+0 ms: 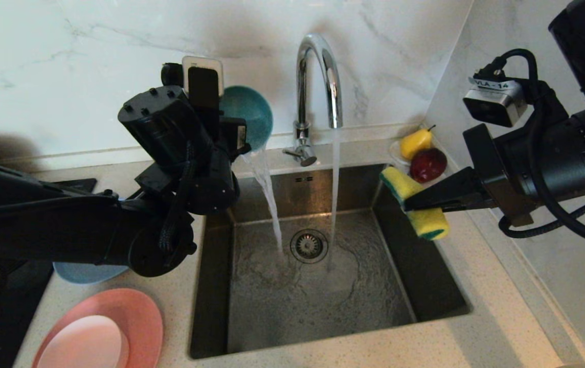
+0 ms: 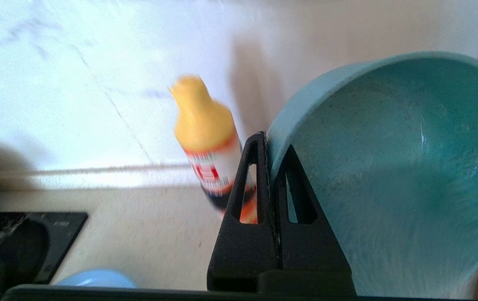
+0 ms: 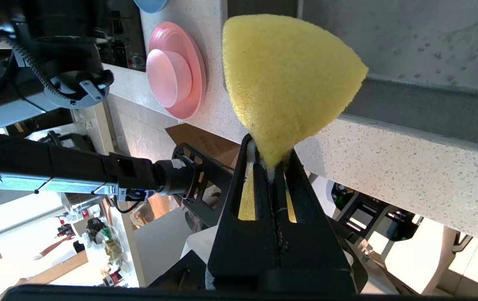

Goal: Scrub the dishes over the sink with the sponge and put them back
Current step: Rinse the bowl

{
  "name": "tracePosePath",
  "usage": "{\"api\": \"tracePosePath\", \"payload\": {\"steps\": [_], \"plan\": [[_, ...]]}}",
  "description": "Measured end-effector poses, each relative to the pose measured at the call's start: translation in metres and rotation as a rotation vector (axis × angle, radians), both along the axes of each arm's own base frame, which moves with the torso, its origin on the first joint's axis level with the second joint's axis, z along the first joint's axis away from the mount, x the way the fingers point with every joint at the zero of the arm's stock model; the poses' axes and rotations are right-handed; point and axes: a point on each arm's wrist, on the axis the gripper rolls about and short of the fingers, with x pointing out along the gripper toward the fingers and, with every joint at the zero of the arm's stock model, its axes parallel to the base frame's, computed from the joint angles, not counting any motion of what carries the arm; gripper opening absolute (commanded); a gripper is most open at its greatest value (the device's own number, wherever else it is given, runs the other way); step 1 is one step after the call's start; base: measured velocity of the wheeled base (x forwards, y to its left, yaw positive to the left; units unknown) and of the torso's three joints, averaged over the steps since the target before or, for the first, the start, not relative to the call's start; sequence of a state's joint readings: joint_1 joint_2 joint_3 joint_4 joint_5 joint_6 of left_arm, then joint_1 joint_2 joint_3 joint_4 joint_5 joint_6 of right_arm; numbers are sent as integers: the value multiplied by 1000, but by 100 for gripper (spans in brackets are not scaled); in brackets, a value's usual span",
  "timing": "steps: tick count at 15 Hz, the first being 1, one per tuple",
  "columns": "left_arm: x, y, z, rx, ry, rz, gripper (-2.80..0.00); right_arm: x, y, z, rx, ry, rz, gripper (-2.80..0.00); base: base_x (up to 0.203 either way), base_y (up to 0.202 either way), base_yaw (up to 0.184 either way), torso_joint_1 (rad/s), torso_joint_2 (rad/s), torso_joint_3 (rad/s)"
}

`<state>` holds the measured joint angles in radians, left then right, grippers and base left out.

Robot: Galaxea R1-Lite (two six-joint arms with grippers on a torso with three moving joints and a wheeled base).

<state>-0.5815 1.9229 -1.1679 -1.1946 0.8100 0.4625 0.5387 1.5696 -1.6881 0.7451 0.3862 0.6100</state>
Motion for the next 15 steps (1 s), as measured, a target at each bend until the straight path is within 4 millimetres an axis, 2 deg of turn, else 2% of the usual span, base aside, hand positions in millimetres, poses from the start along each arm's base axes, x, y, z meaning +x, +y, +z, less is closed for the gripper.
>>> {"api": "tracePosePath", "payload": {"steps": [6,15], "plan": [[-8,5,18,-76,-149,-13,-280,5,3,-2,4,-3,-1,-280,0,0,0,0,0,0],[-22,13,35,-122,-216,-19,-280,5,3,-2,4,-3,-2,-280,0,0,0,0,0,0]]}}
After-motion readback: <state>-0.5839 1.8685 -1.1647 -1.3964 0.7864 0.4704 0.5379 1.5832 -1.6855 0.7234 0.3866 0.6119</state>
